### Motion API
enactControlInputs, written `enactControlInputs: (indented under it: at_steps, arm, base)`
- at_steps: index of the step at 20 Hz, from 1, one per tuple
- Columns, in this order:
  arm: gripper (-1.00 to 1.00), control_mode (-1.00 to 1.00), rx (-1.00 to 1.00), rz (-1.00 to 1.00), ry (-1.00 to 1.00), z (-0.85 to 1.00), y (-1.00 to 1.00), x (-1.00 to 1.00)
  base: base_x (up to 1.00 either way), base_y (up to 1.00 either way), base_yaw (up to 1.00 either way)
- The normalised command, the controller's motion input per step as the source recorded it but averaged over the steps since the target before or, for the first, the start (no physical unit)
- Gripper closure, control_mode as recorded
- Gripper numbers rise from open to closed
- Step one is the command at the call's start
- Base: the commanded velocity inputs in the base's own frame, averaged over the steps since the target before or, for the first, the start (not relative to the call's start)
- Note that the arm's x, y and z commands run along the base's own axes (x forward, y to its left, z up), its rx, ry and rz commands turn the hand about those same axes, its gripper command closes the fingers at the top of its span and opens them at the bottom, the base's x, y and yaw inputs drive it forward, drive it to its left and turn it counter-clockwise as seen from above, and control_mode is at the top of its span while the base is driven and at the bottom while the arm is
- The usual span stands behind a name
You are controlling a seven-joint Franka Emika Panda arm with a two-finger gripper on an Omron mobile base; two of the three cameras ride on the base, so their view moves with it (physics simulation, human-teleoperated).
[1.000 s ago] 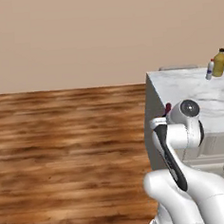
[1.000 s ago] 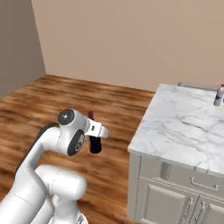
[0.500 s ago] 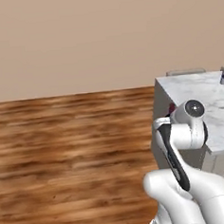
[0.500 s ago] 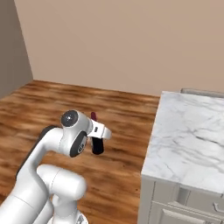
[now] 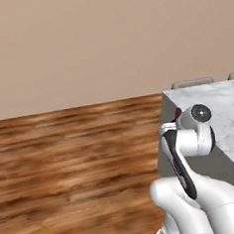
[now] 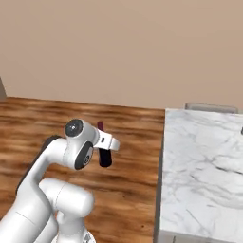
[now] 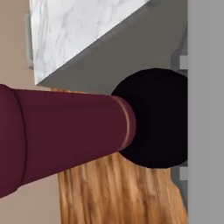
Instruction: Place the drinks on the dining counter in a tight cluster.
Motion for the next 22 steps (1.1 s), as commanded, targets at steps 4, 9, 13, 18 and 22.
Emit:
enactControlInputs:
  at_steps: [4,9,13,18,22]
  arm:
    - [1.00,1.00,0.00,0.00,0.00,0.00,0.00,0.00]
    - [1.00,1.00,0.00,0.00,0.00,0.00,0.00,0.00]
    - [1.00,1.00,0.00,0.00,0.00,0.00,0.00,0.00]
    - [1.00,1.00,0.00,0.00,0.00,0.00,0.00,0.00]
    - [1.00,1.00,0.00,0.00,0.00,0.00,0.00,0.00]
  base:
    - [0.71,0.44,-0.28]
    - [0.57,0.40,-0.50]
    - [0.52,0.36,-0.57]
    - [0.47,0.36,-0.60]
    - [0.43,0.34,-0.62]
